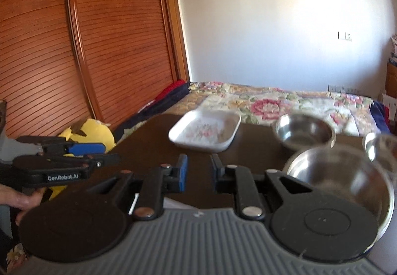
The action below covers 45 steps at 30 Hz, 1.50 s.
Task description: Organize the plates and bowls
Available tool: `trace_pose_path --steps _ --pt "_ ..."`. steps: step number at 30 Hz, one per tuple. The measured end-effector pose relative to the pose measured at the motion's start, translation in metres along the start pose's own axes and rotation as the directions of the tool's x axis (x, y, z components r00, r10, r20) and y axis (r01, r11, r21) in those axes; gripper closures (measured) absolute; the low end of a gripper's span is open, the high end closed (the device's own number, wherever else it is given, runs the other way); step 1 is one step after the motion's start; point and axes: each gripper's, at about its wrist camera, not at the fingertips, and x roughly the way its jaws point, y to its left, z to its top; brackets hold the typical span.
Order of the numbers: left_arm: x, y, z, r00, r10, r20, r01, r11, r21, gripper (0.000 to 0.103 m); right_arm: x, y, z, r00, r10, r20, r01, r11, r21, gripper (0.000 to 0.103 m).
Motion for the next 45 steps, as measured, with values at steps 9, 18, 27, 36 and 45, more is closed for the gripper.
trace_pose_path --steps 9,18,27,36,45 --pt "0.017 0.016 0.042 0.999 0.032 0.019 -0.032 0.999 -0.015 0.051 0.017 -0.009 0.046 0.999 0.019 0.026 -0.018 0.999 -0.028 0.072" --pt "0.041 0.028 0.064 0.999 0.035 0.019 -0.035 0.999 -0.012 0.039 0.051 -0.016 0.058 1.000 0.025 -0.008 -0.025 1.000 -0.016 0.070" --pt "0.078 0.043 0.070 1.000 0.016 -0.013 -0.016 1.000 -0.022 0.034 0.092 -0.016 0.060 0.997 -0.002 -0.075 0.001 1.000 -0.010 0.053" --pt "0.118 0.056 0.069 0.999 -0.007 -0.050 0.006 1.000 -0.029 0.033 0.136 -0.023 0.054 0.986 -0.036 -0.160 0.040 0.999 0.025 0.049" --pt "0.155 0.059 0.061 0.993 -0.037 -0.116 0.033 0.999 -0.043 0.044 0.173 -0.033 0.040 0.964 -0.060 -0.258 0.083 0.993 0.081 0.049"
